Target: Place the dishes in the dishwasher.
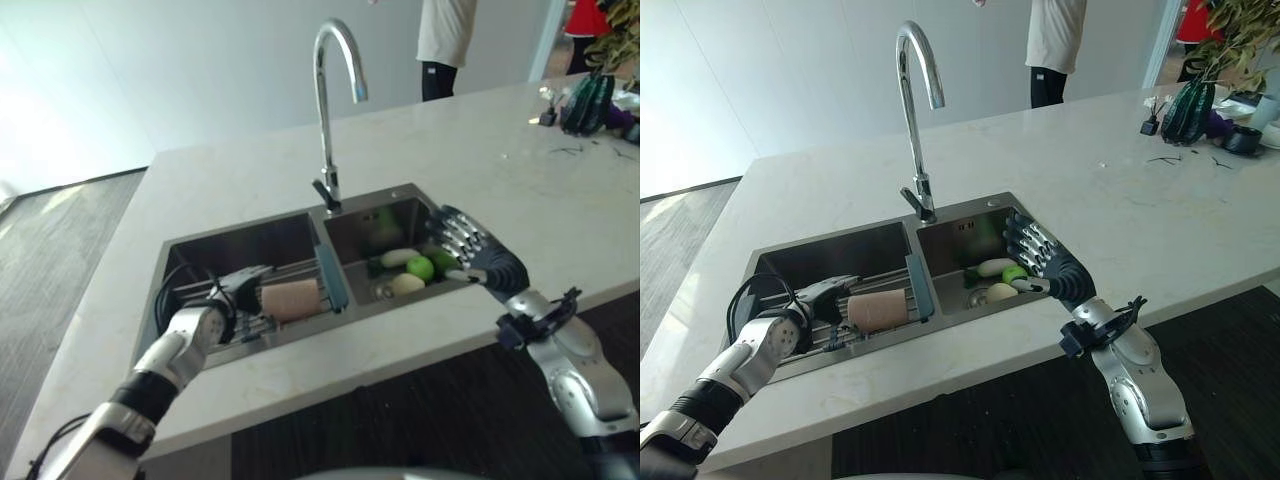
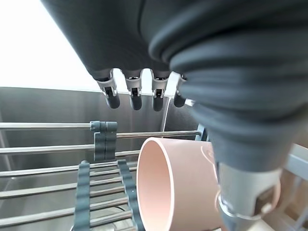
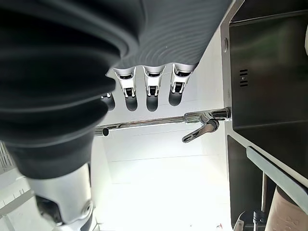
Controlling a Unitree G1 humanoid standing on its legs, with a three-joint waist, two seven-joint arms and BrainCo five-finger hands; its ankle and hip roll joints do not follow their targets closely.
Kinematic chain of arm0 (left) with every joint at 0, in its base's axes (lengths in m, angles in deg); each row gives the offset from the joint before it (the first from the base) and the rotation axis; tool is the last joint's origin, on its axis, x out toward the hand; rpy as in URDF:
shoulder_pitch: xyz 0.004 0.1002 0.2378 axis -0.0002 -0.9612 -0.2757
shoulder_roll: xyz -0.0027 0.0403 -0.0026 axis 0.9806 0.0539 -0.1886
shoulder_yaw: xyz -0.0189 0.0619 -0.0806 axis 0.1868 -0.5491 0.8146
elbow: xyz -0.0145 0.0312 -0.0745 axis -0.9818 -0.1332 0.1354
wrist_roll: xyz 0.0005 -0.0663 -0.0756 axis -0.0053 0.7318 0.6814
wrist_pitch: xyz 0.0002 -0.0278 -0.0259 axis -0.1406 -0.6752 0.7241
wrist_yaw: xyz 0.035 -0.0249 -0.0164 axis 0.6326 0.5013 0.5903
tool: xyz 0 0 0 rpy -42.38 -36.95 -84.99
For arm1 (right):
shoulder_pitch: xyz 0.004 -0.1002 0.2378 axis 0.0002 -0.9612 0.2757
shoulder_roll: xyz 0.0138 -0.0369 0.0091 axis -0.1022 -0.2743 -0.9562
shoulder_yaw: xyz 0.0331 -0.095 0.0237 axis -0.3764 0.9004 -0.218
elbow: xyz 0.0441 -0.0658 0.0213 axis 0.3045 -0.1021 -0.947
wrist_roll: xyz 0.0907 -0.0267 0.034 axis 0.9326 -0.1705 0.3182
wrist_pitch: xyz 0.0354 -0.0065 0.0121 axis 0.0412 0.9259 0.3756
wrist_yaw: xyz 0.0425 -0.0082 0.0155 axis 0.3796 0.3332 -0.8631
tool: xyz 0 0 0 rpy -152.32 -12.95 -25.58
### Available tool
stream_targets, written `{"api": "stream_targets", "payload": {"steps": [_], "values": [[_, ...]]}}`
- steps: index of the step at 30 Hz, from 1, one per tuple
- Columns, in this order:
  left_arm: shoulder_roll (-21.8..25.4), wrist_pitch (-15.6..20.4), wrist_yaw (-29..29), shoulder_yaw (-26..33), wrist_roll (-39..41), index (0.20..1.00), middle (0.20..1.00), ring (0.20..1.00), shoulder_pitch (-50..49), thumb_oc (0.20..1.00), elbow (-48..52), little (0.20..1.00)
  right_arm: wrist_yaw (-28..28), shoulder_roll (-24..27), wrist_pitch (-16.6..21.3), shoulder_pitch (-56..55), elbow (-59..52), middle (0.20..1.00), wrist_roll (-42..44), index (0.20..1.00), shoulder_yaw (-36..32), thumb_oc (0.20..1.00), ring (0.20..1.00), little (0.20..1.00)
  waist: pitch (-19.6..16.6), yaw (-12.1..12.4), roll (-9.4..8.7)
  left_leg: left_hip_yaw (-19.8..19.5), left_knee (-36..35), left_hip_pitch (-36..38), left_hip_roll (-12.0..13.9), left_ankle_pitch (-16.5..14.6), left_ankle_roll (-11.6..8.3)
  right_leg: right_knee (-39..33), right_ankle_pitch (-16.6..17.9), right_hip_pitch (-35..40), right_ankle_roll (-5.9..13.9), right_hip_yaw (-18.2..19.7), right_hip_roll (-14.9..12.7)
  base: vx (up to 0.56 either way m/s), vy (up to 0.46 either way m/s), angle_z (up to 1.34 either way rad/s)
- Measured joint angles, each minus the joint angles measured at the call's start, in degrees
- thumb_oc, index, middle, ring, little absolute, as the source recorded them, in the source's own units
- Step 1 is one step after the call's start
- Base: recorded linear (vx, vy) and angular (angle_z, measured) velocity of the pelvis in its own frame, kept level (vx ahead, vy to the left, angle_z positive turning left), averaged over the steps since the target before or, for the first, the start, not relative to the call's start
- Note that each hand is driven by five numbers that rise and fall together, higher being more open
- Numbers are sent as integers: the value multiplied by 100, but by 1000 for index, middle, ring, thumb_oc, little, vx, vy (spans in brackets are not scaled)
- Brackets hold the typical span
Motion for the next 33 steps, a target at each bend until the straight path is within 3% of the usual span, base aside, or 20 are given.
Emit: {"api": "stream_targets", "payload": {"steps": [18,33], "values": [[-206,-10,206,-224,-262,1000,1000,1000,0,1000,-446,1000,0,-135,-5,-1,-2,1000,-94,1000,10,1000,1000,1000,-54,-46,-67,119,0,71,-1,-15,6,0,17,-6,0,105,6,6,-1,-3],[-427,-99,258,-224,-263,1000,1000,1000,9,1000,-865,1000,10,-133,-113,-96,-119,1000,-102,1000,9,1000,1000,1000,-92,-298,-32,158,0,74,-5,-15,6,0,33,-21,6,146,13,0,0,0]]}}
